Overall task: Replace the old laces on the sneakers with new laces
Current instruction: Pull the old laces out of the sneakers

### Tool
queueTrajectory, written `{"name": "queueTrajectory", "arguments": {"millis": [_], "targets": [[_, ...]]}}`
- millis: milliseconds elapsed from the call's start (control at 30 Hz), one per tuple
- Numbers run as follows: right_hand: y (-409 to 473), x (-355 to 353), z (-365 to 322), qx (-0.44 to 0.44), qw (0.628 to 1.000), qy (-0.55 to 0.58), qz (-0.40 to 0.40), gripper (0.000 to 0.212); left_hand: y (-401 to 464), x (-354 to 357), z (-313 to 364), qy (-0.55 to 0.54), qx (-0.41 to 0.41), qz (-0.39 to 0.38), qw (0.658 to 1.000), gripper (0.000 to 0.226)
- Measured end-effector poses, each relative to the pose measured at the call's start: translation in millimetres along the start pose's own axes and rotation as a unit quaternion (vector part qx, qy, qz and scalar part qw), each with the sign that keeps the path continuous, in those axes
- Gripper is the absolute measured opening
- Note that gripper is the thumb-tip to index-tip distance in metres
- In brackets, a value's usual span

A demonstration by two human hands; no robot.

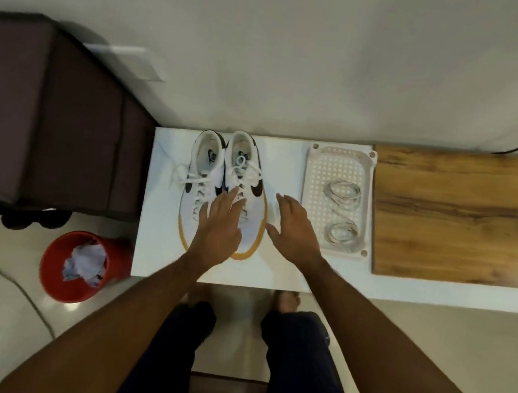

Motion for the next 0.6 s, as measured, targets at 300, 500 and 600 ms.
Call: {"name": "queueTrajectory", "arguments": {"millis": [300,500,600], "targets": [[7,95,2,0.008,0.992,0.07,0.102,0.082,-11,58,-73,-0.047,0.004,0.142,0.989,0.064],[-19,106,-5,0.011,0.994,0.069,0.085,0.073,-33,63,-77,-0.052,0.056,0.124,0.989,0.054],[-52,98,-25,-0.01,0.997,0.045,0.065,0.064,-69,61,-72,0.01,0.021,0.071,0.997,0.055]]}}
Point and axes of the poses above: each hand's wrist, its own y-axis towards the middle knuckle, its own x-axis out of the palm, z = x × y, the point moved 8 cm from there along y, towards the middle knuckle, and after that the axes turned 9 degrees about -x, right-handed, at the moved point
